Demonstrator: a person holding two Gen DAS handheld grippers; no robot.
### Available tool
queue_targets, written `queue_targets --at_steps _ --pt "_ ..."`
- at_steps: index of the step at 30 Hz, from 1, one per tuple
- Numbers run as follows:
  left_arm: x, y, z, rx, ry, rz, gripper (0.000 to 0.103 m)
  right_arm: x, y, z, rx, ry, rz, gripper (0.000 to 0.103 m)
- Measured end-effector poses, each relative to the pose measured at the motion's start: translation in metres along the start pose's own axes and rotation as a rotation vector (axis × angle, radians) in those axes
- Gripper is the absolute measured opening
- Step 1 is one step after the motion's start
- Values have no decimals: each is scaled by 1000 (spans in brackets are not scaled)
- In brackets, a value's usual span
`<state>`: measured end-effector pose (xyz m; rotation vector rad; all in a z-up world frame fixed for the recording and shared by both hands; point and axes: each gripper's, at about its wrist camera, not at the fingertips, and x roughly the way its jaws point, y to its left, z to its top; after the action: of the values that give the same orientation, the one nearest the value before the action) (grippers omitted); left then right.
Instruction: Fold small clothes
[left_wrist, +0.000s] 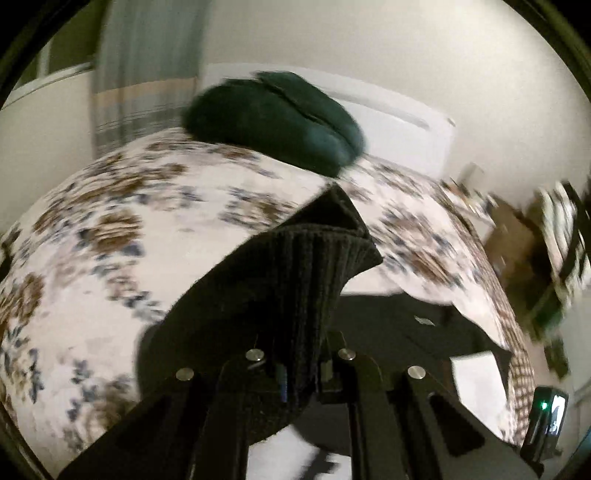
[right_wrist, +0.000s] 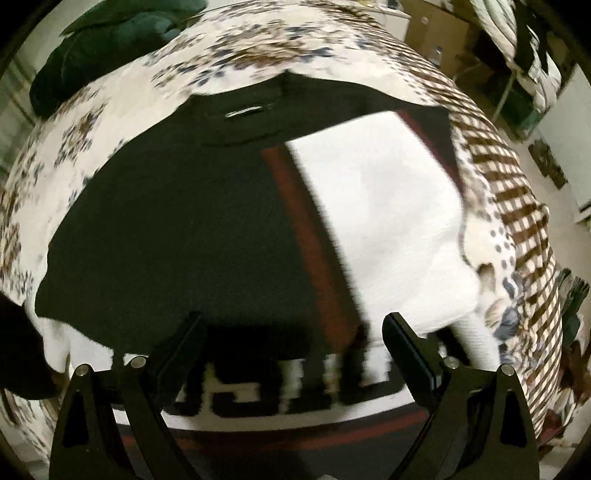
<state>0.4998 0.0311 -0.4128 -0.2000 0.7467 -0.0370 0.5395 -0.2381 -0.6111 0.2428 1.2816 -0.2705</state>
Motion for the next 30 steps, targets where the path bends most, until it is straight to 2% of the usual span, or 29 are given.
queue_targets --at_steps 9,18,21,24,26,27,28,30 --pt "37 -125 -36 143 129 -89 7 15 -115 14 158 39 18 98" --pt "53 -232 -85 305 212 -169 7 27 -201 6 296 82 62 98" --pt "69 -256 -105 351 293 -167 8 32 -224 1 325 97 66 98" --pt "87 -265 -126 369 409 -165 12 36 -242 -3 347 107 84 98" --pt "90 -264 -135 376 443 -154 28 35 -248 -6 357 105 97 98" --pt "87 -263 -137 371 442 -164 48 34 -251 -6 362 104 104 98" --pt "83 -260 -137 354 441 -190 73 32 -252 -6 367 102 114 98" --pt "71 -251 -133 316 432 -222 94 27 -254 -5 377 95 147 97"
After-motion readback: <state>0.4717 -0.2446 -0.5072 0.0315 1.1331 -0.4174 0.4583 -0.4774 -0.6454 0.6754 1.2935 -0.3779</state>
